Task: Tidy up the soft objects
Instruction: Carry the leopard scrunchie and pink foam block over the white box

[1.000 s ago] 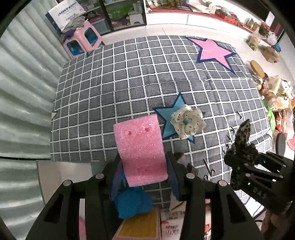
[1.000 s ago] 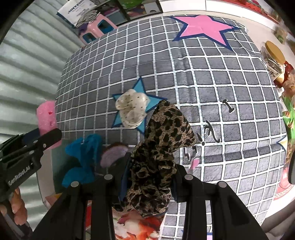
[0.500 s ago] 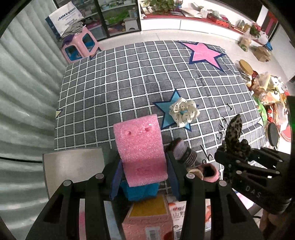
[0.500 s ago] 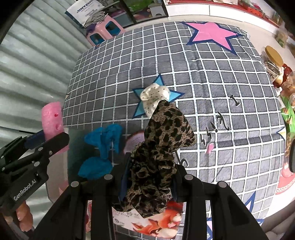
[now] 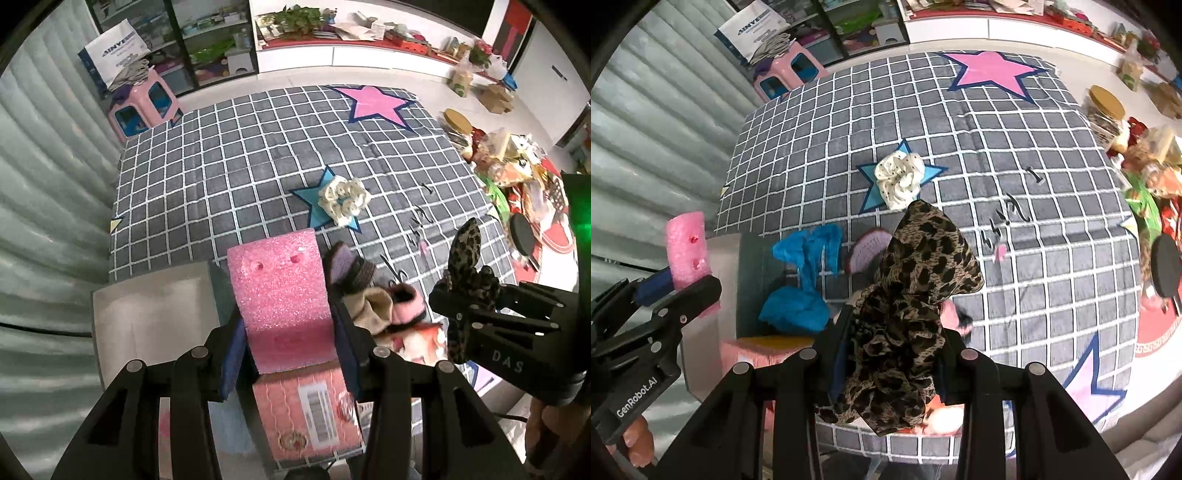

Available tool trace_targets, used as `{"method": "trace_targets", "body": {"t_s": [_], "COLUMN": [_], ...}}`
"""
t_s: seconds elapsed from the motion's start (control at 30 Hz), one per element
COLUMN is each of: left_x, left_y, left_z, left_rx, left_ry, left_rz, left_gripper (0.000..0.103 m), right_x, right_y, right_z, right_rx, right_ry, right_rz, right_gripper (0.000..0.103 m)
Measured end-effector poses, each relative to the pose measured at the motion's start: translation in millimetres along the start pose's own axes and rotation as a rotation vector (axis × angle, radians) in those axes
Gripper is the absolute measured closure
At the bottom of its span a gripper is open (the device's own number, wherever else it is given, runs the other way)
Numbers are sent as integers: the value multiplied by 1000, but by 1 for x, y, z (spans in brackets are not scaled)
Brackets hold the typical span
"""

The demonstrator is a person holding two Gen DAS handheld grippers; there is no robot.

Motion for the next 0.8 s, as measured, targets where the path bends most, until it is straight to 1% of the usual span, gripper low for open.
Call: {"method": "trace_targets", "body": {"t_s": [0.3,0.5,0.6,0.8], "left_x": [-6,-26,-41,-76], "left_y": [-17,-24,-28,-38], "left_z": [-35,-57,-64,-72], "left_rx": [8,8,10,32], "left_ry": [18,-1,-27,-89], "left_rz": [-26,-25,-18,-3], "left_gripper": [55,55,55,55], "right_x": [-12,-26,-35,-64], "right_y": [-12,-15,-16,-22], "right_z": [-37,-57,-56,-41], "right_rx": [5,0,4,26], "right_ry": [25,29,22,-28], "right_rz": [-15,-7,-7,-11], "right_gripper": [65,65,65,65]}}
Point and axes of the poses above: each gripper's, at about its wrist camera, not at the fingertips, and y roughly the way its jaws point, x to its right, z to its top, the point moved 8 cm from there along y, roughly the way its jaws point, and after that the axes turned 4 degrees about -y, right-handed, at the moved point
